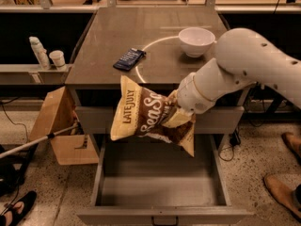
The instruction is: Pick brown chip bag from middle drawer and place on counter
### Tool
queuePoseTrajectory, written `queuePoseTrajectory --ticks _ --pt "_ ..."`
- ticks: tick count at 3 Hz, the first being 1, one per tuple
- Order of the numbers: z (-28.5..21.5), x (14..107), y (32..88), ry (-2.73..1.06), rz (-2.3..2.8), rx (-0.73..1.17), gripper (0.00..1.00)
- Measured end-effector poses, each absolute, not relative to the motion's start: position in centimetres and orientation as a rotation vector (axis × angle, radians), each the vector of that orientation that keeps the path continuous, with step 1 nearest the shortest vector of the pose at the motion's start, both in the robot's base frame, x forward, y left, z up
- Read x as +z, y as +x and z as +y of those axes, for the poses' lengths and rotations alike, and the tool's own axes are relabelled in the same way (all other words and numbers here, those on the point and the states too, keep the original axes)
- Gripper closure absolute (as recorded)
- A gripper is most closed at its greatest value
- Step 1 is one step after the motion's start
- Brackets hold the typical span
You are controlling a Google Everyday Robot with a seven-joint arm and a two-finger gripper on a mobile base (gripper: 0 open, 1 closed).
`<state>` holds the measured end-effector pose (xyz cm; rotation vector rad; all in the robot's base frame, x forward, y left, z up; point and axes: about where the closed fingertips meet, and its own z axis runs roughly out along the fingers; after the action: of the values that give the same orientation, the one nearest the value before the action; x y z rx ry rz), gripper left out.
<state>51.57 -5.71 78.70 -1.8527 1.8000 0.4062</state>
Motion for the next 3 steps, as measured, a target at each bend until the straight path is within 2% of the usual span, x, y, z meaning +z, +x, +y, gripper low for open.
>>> queuePoseTrajectory --ticks 1,2,3 --pt "-6.6 81.3 52.8 -1.834 1.734 0.603 1.00" --pt "-7.5 84.6 54.5 -1.793 1.676 0.675 1.00" --pt "-8.7 88.3 55.9 -1.764 1.641 0.591 1.00"
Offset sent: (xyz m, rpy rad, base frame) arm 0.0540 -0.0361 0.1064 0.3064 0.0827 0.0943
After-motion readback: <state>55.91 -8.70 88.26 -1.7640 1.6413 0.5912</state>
